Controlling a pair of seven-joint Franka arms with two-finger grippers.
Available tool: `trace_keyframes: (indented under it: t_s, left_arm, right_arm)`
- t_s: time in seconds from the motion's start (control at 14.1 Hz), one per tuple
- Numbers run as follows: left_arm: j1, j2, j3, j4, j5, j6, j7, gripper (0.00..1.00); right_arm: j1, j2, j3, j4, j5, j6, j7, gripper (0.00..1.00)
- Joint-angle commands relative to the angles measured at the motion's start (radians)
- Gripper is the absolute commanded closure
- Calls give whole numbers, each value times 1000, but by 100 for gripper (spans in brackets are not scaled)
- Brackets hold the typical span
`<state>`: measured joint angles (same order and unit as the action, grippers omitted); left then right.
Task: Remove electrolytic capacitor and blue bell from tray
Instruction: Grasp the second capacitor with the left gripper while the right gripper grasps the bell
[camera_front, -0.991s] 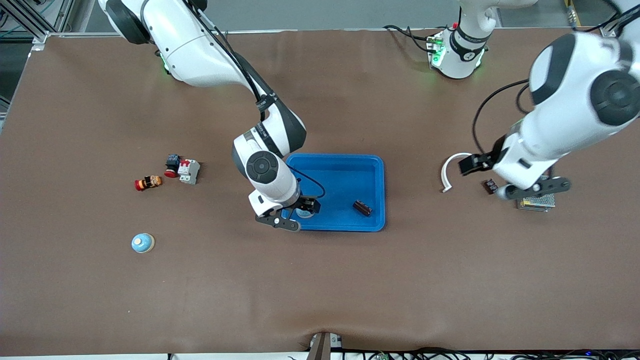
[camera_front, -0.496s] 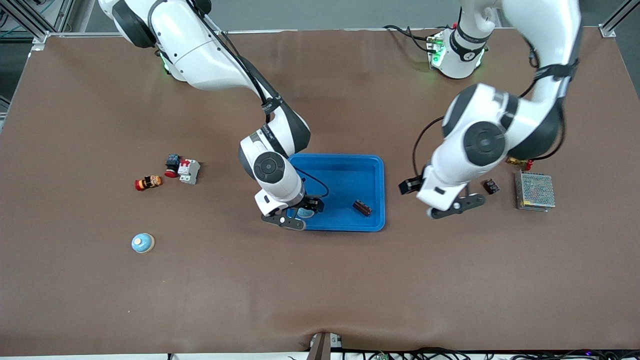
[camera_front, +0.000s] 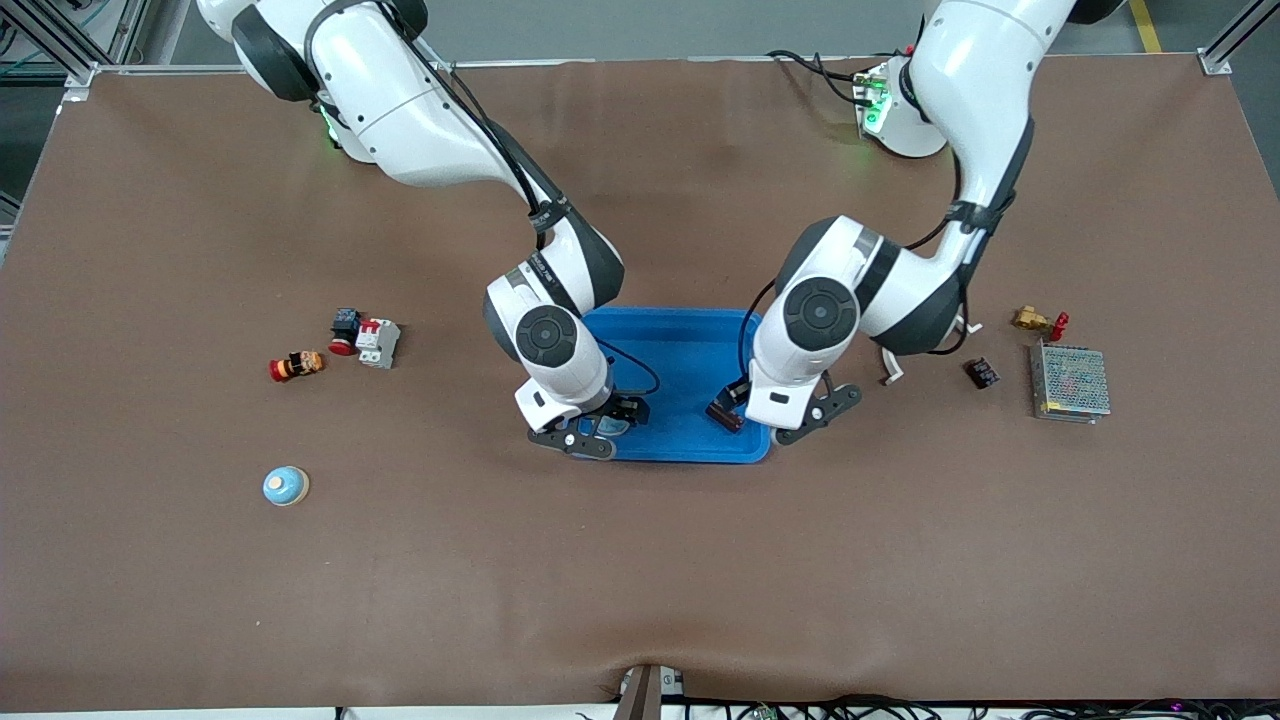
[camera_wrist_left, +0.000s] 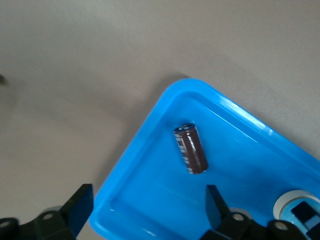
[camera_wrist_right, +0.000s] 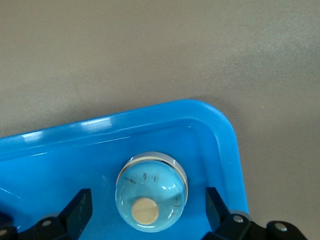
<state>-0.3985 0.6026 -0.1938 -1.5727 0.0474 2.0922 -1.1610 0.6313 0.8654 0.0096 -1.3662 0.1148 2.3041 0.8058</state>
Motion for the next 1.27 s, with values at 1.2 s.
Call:
trace_keyframes:
  t_s: [1.2]
  left_arm:
    - [-69,177,14,14,49,247,-341,55]
  right_arm:
    - [22,32,-11,4,-30,37,21,0]
